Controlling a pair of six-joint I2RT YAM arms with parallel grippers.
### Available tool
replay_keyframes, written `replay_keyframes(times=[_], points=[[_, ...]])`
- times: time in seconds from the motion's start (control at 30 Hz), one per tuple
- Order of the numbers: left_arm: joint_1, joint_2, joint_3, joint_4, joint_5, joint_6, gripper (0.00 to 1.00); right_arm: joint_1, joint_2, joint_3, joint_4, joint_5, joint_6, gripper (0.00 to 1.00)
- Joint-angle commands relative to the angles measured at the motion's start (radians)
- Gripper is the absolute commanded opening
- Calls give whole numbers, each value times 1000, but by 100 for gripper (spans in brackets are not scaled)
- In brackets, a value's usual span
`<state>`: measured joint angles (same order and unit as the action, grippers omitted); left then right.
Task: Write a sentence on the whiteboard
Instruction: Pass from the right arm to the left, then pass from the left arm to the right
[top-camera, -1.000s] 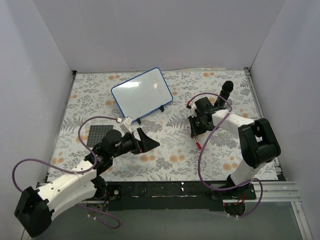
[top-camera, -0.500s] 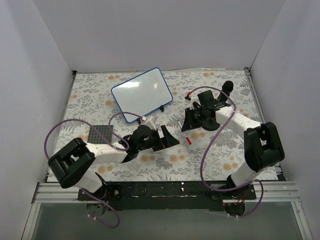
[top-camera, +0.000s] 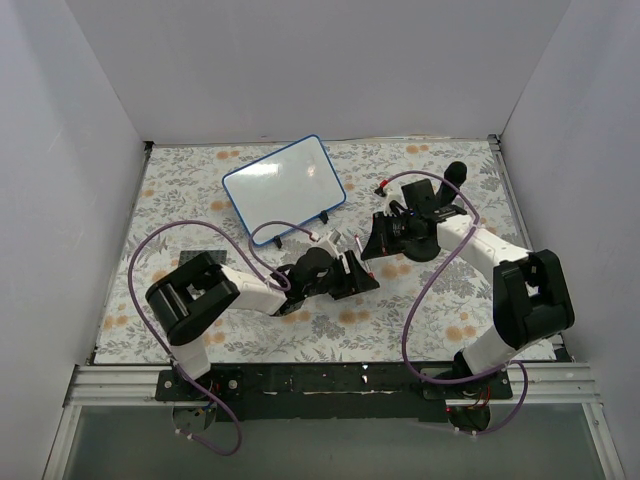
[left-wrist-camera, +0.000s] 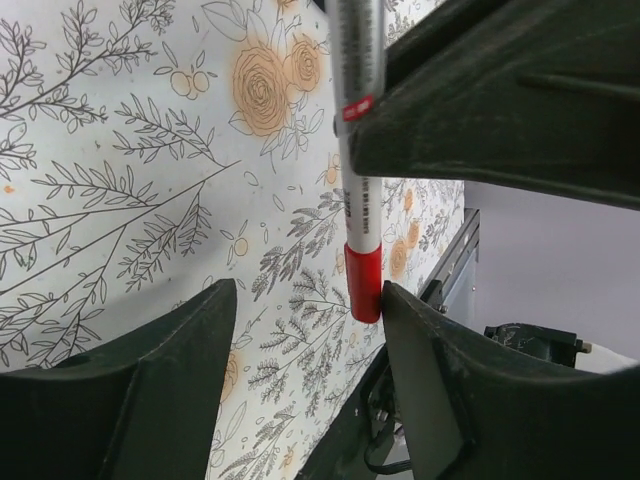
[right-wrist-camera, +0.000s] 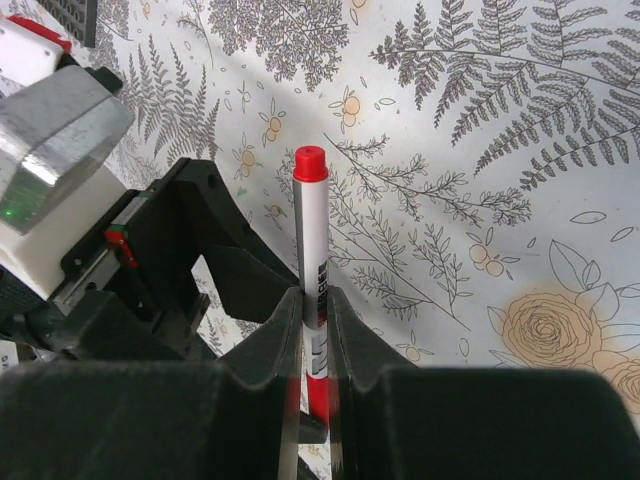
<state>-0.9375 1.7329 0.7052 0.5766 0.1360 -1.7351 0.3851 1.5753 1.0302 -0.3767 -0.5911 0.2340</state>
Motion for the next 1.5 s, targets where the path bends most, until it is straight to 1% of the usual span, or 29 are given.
replay_keyframes(times=[0.0,0.03,0.1,0.17,0.3,0.33,0.43,0.47,0.5,0.57,0.6,0.63,0.67,0.7,0.73,0.77,0.8,0.83,0.87,0.9,0.93,0.97,1.0,1.1,1.2,1.37,1.47], points=[[-12,24,50,29,-45,-17,52,-6,-52,-16,45,-35,21,10],[-14,27,57,23,-49,-17,48,-6,-54,-18,48,-33,19,10],[-14,30,71,19,-58,-14,42,-5,-54,-21,48,-33,19,10],[-14,30,68,20,-62,-14,40,-5,-58,-22,50,-35,19,10],[-15,19,63,16,-64,2,29,-6,-63,-28,55,-36,19,10],[-15,16,62,11,-67,5,20,-6,-64,-30,58,-38,18,10],[-15,5,57,-12,-72,38,5,-5,-73,-32,58,-35,8,10],[-15,-7,53,-18,-70,52,2,-6,-80,-30,53,-20,-1,11],[-15,-16,47,-24,-69,89,0,-3,-84,-22,47,-10,-59,12],[-15,-67,22,-64,-44,152,0,-3,-95,30,-3,-4,-158,24],[-15,-90,8,-75,-30,246,0,-5,-103,53,-39,-7,-335,30],[-14,-114,-16,-113,-12,299,0,-8,-115,68,-113,-31,-429,41],[-15,-183,-33,-136,32,349,0,-26,-150,99,-166,-108,-547,51],[-14,-218,-44,-214,59,409,0,-32,-173,103,-210,-143,-703,62],[-12,-260,-50,-271,77,508,0,-41,-198,108,-290,-177,-779,72],[-11,-295,-50,-331,83,570,0,-48,-245,107,-321,-238,-838,74],[-11,-365,-49,-445,124,621,0,-48,-267,111,-364,-260,-901,76],[-7,-395,-46,-499,164,744,0,-46,-284,114,-483,-292,-1082,78],[-9,-421,-41,-542,209,796,0,-45,-303,116,-555,-379,-1183,78],[-9,-471,-36,-628,325,840,0,-43,-308,117,-643,-427,-1331,78],[-7,-490,-30,-664,377,938,0,-38,-311,113,-832,-465,-1600,79],[-9,-507,-10,-694,437,954,0,-26,-314,110,-888,-519,-1675,79],[-9,-519,5,-752,495,974,0,-19,-314,105,-922,-538,-1694,80],[-9,-512,74,-851,525,1008,0,11,-314,117,-913,-572,-1658,79],[-11,-497,108,-863,571,1000,0,18,-322,117,-840,-604,-1550,79],[-20,-444,148,-860,593,996,0,67,-296,107,-841,-662,-1524,79],[-21,-415,174,-860,597,999,0,107,-284,81,-806,-667,-1484,78]])
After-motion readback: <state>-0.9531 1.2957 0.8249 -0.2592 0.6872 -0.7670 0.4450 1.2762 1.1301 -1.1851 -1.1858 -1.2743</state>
